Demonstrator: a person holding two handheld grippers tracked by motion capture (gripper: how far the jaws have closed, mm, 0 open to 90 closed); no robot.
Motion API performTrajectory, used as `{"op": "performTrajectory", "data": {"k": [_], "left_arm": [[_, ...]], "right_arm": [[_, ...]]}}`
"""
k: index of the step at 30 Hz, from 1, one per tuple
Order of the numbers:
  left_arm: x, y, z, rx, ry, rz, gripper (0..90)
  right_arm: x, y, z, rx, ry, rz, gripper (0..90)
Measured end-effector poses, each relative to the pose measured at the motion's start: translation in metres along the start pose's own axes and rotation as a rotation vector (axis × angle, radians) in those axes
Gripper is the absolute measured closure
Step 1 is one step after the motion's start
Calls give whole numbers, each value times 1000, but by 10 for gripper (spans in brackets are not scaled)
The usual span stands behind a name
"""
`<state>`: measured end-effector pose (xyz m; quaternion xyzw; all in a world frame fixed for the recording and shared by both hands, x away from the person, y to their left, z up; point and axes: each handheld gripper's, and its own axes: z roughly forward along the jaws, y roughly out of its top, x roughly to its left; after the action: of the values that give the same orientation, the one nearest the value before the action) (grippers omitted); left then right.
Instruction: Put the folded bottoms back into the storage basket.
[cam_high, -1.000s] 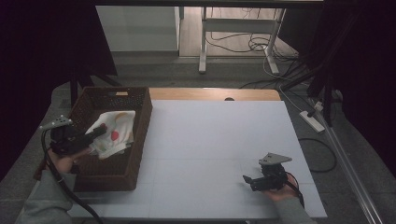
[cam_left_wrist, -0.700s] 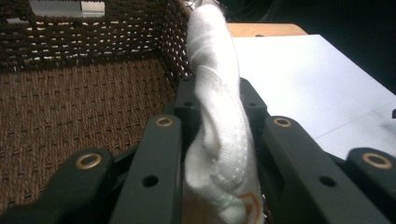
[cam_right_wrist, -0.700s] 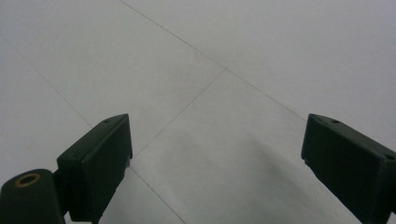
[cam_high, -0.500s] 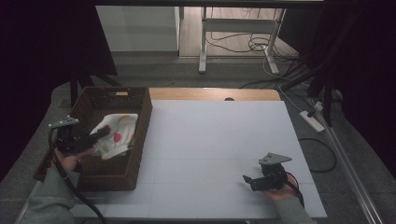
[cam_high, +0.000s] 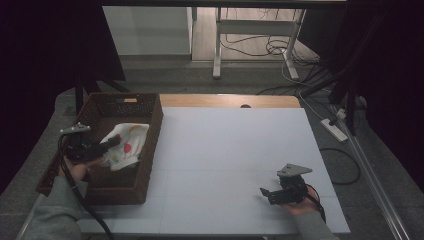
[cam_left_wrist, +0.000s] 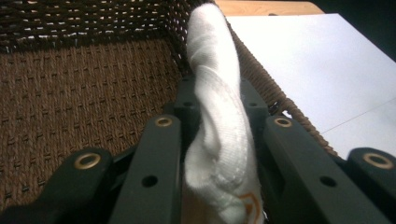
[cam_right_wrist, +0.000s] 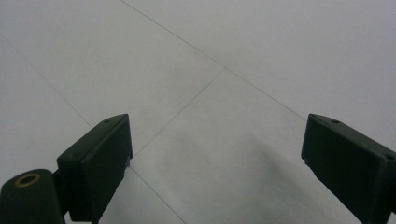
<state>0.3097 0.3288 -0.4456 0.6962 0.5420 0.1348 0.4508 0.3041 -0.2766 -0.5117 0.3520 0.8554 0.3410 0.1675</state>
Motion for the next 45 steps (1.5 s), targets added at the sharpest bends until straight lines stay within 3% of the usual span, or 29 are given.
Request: {"op": "performTrajectory", "data": {"k": [9, 19, 45], "left_arm": [[5, 2, 9, 31, 11, -7, 745], [12, 2, 14, 58, 51, -19, 742], [22, 5, 19, 88, 117, -44, 722]], "right_arm": [[0, 0, 0, 4, -2, -1, 92], [0, 0, 0, 2, 0, 2, 92], [0, 0, 1, 6, 0, 1, 92]]}}
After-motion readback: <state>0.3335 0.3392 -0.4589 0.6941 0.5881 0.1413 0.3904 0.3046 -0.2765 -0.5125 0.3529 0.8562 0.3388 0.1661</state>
